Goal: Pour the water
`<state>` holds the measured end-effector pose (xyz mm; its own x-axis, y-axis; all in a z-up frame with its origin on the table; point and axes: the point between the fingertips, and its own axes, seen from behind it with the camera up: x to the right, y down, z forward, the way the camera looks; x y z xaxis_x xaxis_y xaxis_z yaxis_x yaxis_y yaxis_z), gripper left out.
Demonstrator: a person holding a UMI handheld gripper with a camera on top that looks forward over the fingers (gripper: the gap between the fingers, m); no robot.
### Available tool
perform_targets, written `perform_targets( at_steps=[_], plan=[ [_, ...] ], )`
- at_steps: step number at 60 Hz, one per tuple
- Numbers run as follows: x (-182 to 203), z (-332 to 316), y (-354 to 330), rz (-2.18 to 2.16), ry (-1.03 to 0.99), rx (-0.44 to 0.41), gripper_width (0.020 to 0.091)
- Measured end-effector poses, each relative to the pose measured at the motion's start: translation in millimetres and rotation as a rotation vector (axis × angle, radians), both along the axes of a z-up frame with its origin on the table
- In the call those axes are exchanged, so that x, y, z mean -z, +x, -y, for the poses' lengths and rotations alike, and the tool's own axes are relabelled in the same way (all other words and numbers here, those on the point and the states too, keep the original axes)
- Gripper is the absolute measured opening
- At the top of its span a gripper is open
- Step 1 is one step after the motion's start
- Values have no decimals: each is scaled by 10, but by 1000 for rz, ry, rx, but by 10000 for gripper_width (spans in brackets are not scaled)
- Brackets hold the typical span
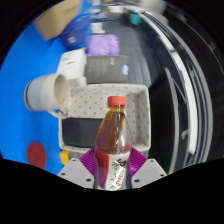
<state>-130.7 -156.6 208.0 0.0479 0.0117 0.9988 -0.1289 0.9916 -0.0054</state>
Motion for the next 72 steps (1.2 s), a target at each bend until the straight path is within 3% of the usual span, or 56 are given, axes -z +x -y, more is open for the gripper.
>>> perform_targets(
  at_steps=[17,26,40,42,51,65,70,72],
  plan=[
    [305,-127,33,283,-926,-41,390],
    [524,-94,81,403,-1291,-80,387],
    [944,-156,3,413,-1334,-72,406],
    [879,-148,13,386,-1349,-104,414],
    [892,-240,6,384,-1400,-88,423],
    [904,-284,13,401,-1447,-79,557],
    [977,-293,72,448,-1491,-44,706],
    [976,-316,115,452,-1509,-34,728]
  ],
)
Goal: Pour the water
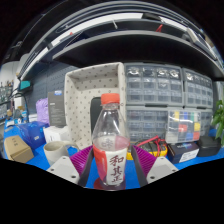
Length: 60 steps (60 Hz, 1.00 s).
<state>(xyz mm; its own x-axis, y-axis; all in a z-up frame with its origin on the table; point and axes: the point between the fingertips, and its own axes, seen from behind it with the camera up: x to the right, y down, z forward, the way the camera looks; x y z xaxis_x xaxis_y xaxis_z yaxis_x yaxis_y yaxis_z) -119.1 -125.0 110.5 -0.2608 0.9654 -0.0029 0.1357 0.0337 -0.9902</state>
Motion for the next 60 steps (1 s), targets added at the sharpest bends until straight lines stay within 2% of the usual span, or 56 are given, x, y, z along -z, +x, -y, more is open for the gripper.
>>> perform_targets(
  at_steps=[8,17,32,42,60],
  plan=[
    [-72,-96,292,-5,-30,19,796],
    [-30,-228,751,33,-55,62,820],
    [86,-672,1326,81,-70,189,826],
    [-41,-975,1561,45,-44,265,827],
    [-155,-1261,1768,22,-21,324,826]
  ],
)
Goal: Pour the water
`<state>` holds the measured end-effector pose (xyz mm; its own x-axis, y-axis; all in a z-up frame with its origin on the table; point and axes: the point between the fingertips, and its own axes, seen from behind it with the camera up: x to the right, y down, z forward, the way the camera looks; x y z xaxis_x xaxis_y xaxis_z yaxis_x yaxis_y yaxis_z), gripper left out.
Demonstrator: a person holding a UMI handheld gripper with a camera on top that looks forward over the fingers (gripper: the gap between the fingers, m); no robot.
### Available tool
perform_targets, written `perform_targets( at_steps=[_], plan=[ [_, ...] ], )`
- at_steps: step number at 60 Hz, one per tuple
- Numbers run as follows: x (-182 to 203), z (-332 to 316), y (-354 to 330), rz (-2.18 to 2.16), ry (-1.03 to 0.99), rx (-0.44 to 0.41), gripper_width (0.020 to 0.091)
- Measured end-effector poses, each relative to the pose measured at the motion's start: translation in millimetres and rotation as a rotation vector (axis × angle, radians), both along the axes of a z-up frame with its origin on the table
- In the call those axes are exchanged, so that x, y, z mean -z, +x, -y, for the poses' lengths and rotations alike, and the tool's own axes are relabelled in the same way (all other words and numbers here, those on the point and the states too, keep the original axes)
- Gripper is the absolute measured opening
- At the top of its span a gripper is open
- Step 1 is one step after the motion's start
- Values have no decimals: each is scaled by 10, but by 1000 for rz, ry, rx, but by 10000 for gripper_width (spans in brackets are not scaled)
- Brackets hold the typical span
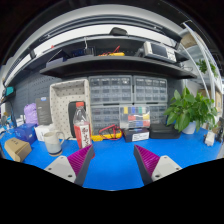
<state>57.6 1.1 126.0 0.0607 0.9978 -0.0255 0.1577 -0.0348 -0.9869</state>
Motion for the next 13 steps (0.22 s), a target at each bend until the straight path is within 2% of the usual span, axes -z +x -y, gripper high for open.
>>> perform_targets(
  at_steps=[13],
  plan=[
    [34,-44,47,6,4,15,825]
  ],
)
